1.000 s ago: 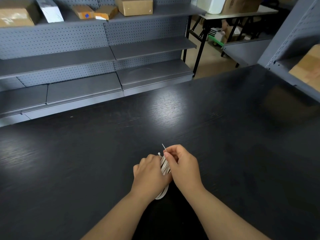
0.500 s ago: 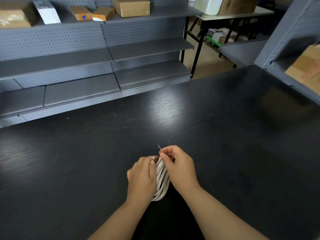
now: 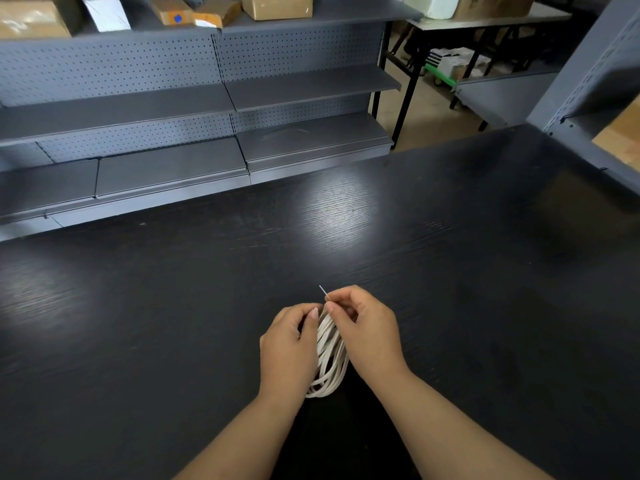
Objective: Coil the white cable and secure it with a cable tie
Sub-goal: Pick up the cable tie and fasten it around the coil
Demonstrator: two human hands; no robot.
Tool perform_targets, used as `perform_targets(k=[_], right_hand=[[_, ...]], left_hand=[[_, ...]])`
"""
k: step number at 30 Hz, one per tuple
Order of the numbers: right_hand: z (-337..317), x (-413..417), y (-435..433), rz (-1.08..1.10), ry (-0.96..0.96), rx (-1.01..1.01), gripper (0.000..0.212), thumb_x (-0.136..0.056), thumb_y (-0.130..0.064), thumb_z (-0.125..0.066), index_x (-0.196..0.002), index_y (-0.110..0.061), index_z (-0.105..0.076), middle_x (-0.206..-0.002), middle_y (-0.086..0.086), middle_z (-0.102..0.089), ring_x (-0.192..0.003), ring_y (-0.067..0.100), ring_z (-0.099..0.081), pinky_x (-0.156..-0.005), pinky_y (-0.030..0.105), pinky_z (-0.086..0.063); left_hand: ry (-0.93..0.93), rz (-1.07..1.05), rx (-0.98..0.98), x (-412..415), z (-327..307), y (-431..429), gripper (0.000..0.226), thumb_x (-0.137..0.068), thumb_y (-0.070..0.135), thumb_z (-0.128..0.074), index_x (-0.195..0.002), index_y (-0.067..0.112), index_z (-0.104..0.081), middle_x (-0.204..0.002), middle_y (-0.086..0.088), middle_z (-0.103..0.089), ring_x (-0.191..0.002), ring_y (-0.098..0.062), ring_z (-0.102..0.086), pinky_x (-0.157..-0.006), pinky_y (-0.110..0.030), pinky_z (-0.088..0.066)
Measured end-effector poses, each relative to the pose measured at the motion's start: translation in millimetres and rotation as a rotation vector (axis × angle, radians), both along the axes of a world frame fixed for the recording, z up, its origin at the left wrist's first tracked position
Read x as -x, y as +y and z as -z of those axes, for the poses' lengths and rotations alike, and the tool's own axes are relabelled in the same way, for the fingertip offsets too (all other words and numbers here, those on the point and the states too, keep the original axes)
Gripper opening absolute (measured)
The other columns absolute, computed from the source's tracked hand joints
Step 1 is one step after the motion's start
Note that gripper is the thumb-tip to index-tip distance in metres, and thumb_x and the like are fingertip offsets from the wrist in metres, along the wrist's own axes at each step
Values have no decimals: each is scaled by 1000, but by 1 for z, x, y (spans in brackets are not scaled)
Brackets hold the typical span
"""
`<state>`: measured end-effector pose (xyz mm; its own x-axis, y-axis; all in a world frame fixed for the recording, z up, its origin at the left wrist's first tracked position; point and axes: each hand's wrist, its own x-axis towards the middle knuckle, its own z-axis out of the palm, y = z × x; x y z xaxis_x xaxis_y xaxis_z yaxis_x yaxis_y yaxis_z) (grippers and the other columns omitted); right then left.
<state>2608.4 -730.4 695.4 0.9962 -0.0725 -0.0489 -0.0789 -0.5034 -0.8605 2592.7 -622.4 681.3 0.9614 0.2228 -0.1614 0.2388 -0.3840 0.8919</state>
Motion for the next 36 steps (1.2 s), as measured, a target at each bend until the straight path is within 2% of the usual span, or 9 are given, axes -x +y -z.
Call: perform_targets(k=[4,7,12,14,16,19,23,30,36], right_hand=[[0,-2,1,-3,9,16,9,-86,-19,-63,-93,-25,-65,-85,-14,-66,-80,-5,-61,-67,3,-43],[2,-2,0,4,5,9,10,-86,-18,-63,-93,-23,-66,-85,-13,-67,-81,-3,-62,-69,5,-45],[0,-3,-1,2,34,-71,11,-86,-16,-63,-95,-23,-65,-89,-12,-68,-85,-2,-63,-75,12,-49],[-2,-4,-1,-18,60,-70,12,-88,-17,-60,-97,-24,-64,-93,-12,-67,-88,-1,-62,-78,14,-49],[-6,-6,-3,-67,78,2,11,-90,-19,-57,-99,-23,-62,-96,-12,-65,-90,1,-60,-75,11,-45],[-10,-9,-6,-142,87,135,13,-93,-21,-52,-103,-21,-59,-100,-10,-63,-93,3,-58,-75,10,-42],[-12,-8,-8,-179,59,202,13,-93,-21,-51,-104,-21,-59,-102,-8,-65,-95,5,-58,-81,18,-46],[-15,-7,-7,-121,55,136,8,-88,-19,-59,-94,-20,-65,-85,-10,-65,-79,0,-58,-69,11,-45],[-18,-9,-5,-96,72,134,8,-86,-18,-61,-85,-22,-67,-74,-13,-62,-69,-2,-55,-59,10,-42]], left_hand=[[-8,8,7,0,-1,0,19,-93,23,-50,-96,31,-68,-94,16,-63,-90,7,-56,-88,-27,-47],[-20,3,-13,0,2,-1,19,-93,23,-50,-97,30,-68,-94,16,-63,-91,4,-57,-92,-34,-46],[-53,26,-32,1,0,-2,24,-92,25,-52,-85,46,-60,-92,20,-62,-94,4,-57,-95,-42,-43],[-65,58,-56,1,1,-1,19,-92,26,-53,-88,40,-64,-90,21,-63,-93,3,-58,-94,-43,-44],[-70,87,-74,0,2,0,18,-92,26,-53,-90,37,-67,-89,21,-63,-93,1,-58,-93,-43,-44],[-41,108,-53,-1,-1,2,24,-92,26,-53,-84,46,-61,-90,21,-63,-93,2,-58,-94,-43,-43],[42,99,30,-4,-5,5,20,-92,25,-53,-87,40,-65,-91,16,-65,-91,3,-58,-91,-32,-46],[83,68,114,-6,-10,6,17,-92,20,-55,-97,28,-69,-96,12,-67,-91,1,-60,-77,-15,-45],[72,37,87,-8,-10,10,15,-89,16,-59,-95,24,-71,-85,13,-69,-79,7,-61,-66,-4,-45]])
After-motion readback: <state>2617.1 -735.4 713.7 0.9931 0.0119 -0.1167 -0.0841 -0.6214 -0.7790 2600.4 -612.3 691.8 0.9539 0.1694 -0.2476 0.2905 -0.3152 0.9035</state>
